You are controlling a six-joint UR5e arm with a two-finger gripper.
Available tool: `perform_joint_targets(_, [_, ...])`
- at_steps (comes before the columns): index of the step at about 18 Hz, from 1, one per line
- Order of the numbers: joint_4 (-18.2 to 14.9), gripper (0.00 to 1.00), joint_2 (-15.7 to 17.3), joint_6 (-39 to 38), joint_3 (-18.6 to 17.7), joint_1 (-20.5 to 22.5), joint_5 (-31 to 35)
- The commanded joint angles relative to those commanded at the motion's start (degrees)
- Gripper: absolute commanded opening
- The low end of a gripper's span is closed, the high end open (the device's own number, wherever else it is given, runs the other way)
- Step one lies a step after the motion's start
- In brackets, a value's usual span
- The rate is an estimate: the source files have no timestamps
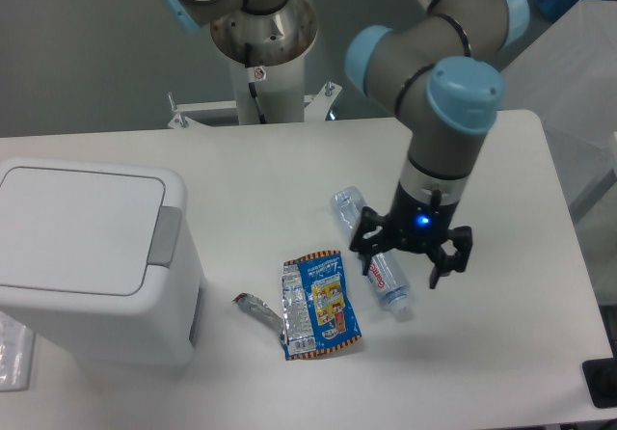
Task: Open the trash can
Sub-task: 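Move the open gripper across the table toward the white trash bin lid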
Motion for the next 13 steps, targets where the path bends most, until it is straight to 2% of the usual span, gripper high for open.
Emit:
perform_joint_targets(5, [-0.5, 1.0, 4.7, -3.1, -1.1, -2.6, -0.3])
perform_joint_targets(13, [-0.1, 1.0, 8.8, -4.7, -0.5, -7.4, -3.9])
